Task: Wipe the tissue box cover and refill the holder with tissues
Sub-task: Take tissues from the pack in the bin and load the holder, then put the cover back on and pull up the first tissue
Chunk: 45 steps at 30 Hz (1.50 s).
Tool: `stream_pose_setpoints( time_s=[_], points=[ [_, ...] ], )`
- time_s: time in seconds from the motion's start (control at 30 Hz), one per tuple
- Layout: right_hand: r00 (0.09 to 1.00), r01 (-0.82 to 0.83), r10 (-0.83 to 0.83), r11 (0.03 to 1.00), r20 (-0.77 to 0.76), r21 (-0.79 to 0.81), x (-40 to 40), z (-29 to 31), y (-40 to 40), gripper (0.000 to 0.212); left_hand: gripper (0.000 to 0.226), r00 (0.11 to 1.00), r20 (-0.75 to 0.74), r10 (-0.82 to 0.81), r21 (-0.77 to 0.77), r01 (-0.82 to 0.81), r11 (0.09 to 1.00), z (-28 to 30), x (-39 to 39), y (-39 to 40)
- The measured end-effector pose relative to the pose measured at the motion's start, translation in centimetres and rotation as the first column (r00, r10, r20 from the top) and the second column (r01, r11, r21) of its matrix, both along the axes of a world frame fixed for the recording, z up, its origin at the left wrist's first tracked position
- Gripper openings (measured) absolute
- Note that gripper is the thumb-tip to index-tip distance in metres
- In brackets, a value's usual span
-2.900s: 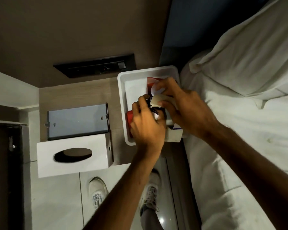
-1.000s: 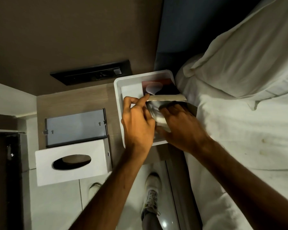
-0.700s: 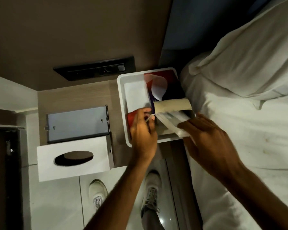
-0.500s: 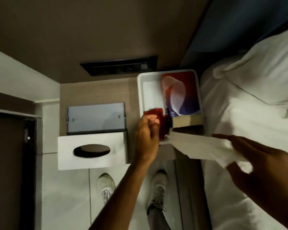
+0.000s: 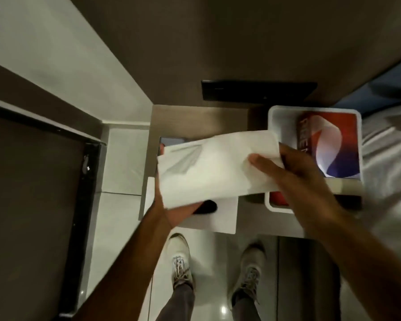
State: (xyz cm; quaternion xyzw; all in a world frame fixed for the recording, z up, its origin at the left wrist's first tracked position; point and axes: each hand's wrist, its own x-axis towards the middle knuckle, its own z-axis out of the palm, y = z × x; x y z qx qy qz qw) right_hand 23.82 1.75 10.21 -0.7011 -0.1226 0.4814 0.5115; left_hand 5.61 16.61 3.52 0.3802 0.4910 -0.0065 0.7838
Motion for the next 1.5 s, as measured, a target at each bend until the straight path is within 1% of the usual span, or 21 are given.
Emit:
stream_pose_setpoints(
  time_s=[0.03,0.07,0.1,0.17,0.23,0.27,0.37,0.43,0.67,0.83,0.9,0.97,1.0,1.03,1.07,1.13,1.17,1.27,1.33,1.4,1.5],
  points=[
    [1.000,0.018,-0.019,0.998,-0.002,-0.066,-0.8,-1.9,1.1,0.026,0.074,0.972,0.197,0.130,-0.216,-0.087,0.973,-0.4,-0.5,1.0],
    [0.999,0.044,-0.045,0.996,-0.015,-0.082,-1.3,-3.5,1.8,0.020,0.082,0.935,0.217,0.282,-0.362,-0.191,0.913,-0.7,-1.2,2.1],
    [0.997,0.072,-0.072,0.993,-0.002,-0.094,-1.9,-5.0,2.8,0.013,0.087,0.909,0.200,0.366,-0.409,-0.262,0.874,-1.0,-1.7,3.4],
    [0.993,0.109,-0.104,0.987,0.051,-0.118,-2.7,-7.6,4.3,0.011,0.082,0.921,0.191,0.339,-0.323,-0.267,0.908,-1.6,-2.3,5.1],
    [0.988,0.143,-0.130,0.972,0.078,-0.189,-3.2,-10.3,5.5,0.009,0.065,0.951,0.124,0.283,-0.142,-0.265,0.954,-2.9,-2.3,6.1],
    [0.990,0.133,-0.117,0.965,0.083,-0.228,-3.5,-11.5,6.1,0.016,0.055,0.964,0.086,0.251,-0.075,-0.245,0.967,-3.2,-2.2,6.7],
    [0.986,0.132,-0.091,0.938,0.141,-0.321,-3.8,-13.8,7.8,0.031,0.042,0.974,-0.141,0.176,0.104,-0.162,0.981,-4.3,-1.5,8.4],
    [0.975,0.163,-0.094,0.919,0.201,-0.359,-3.7,-14.7,8.7,0.034,0.044,0.958,-0.239,0.158,0.145,-0.126,0.981,-5.3,-1.3,9.2],
    [0.961,0.178,-0.041,0.848,0.273,-0.499,-4.3,-16.3,10.7,0.051,0.040,0.950,-0.297,0.093,0.182,-0.039,0.983,-7.6,-0.7,10.9],
    [0.906,0.173,0.099,0.801,0.412,-0.573,-5.3,-15.2,11.0,0.052,0.035,0.923,-0.373,0.098,0.267,0.006,0.964,-8.3,-1.2,10.8],
    [0.844,0.203,0.146,0.804,0.516,-0.559,-5.8,-14.3,10.2,0.049,0.035,0.910,-0.390,0.144,0.437,0.045,0.898,-7.7,-1.5,10.4],
    [0.777,0.241,0.151,0.825,0.611,-0.511,-6.5,-13.1,8.6,0.046,0.036,0.898,-0.407,0.168,0.666,0.165,0.728,-6.6,-2.8,9.5],
    [0.760,0.255,0.141,0.833,0.634,-0.491,-7.0,-12.6,7.5,0.046,0.034,0.898,-0.407,0.167,0.738,0.215,0.640,-6.1,-3.7,8.8],
    [0.764,0.260,0.134,0.832,0.632,-0.491,-7.4,-12.3,6.1,0.050,0.031,0.897,-0.412,0.159,0.769,0.249,0.588,-5.8,-4.7,8.1],
    [0.795,0.256,0.125,0.818,0.593,-0.515,-8.1,-12.1,4.6,0.060,0.028,0.891,-0.432,0.142,0.764,0.278,0.582,-5.7,-5.8,7.4],
    [0.900,0.207,0.084,0.779,0.427,-0.591,-9.5,-11.9,2.1,0.083,0.036,0.845,-0.532,0.063,0.663,0.369,0.651,-6.0,-7.8,5.7],
    [0.939,0.174,0.059,0.768,0.338,-0.617,-10.4,-12.0,1.2,0.088,0.043,0.811,-0.585,-0.001,0.585,0.422,0.693,-6.2,-8.6,4.7],
    [0.984,0.075,0.049,0.762,0.173,-0.644,-12.7,-12.6,0.7,0.084,0.068,0.744,-0.654,-0.136,0.415,0.503,0.758,-6.4,-10.0,2.3],
    [0.981,0.081,0.058,0.750,0.186,-0.657,-13.7,-13.3,0.8,0.089,0.081,0.735,-0.665,-0.131,0.421,0.514,0.747,-6.4,-10.1,1.2],
    [0.967,0.116,0.068,0.738,0.244,-0.665,-14.1,-13.6,1.1,0.089,0.087,0.734,-0.672,-0.099,0.439,0.502,0.745,-6.3,-10.0,0.5],
    [0.905,0.169,0.132,0.762,0.405,-0.625,-14.1,-12.4,1.4,0.087,0.087,0.717,-0.696,-0.045,0.475,0.506,0.720,-5.6,-10.0,0.0]
  ],
)
